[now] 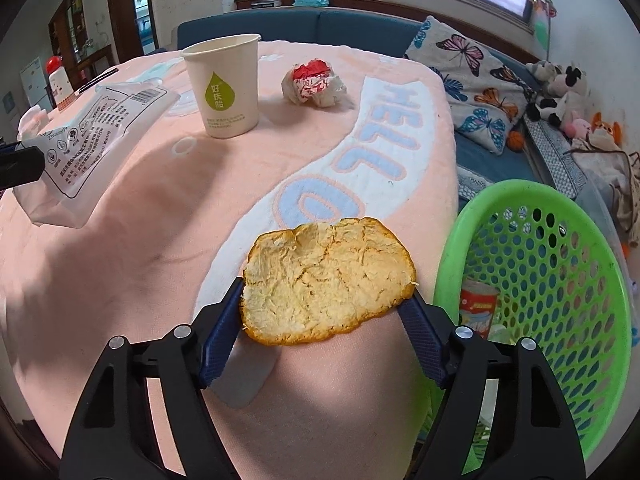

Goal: Collect trash
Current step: 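Drop the bread crust into the basket with the right tool while the left tool carries the plastic bag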

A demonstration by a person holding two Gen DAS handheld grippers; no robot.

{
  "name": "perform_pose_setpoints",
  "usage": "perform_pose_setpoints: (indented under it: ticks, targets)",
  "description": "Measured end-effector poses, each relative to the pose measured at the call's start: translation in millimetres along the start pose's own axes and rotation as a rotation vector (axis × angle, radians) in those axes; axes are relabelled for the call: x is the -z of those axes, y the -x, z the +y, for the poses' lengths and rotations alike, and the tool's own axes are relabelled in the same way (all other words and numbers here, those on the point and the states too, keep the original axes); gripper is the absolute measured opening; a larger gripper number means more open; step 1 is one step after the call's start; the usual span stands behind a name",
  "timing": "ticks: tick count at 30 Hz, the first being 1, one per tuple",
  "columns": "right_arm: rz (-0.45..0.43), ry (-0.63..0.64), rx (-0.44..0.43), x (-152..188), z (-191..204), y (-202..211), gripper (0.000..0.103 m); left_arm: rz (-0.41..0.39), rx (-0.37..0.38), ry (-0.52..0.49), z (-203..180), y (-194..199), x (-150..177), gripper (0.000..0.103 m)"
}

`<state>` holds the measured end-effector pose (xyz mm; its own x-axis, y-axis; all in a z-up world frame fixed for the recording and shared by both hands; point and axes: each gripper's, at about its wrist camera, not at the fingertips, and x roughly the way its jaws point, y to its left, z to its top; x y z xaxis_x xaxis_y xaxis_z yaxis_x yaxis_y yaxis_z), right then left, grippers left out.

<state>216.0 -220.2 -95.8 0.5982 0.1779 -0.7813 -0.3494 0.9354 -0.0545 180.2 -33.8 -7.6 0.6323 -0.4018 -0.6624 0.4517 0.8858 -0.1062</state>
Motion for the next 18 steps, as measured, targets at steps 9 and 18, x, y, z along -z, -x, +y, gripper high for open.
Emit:
perform_pose_setpoints:
  ticks: [9,18]
  targets:
    - [-0.044,-0.039,-0.012,2,-1,19,0.052,-0.015,0.005,-0.002,-5,5,-4,0.011]
    - [-0.092,-0.104,-0.026,9,-10,49,0.044,-0.037,0.026,-0.036,-17,9,-12,0.011]
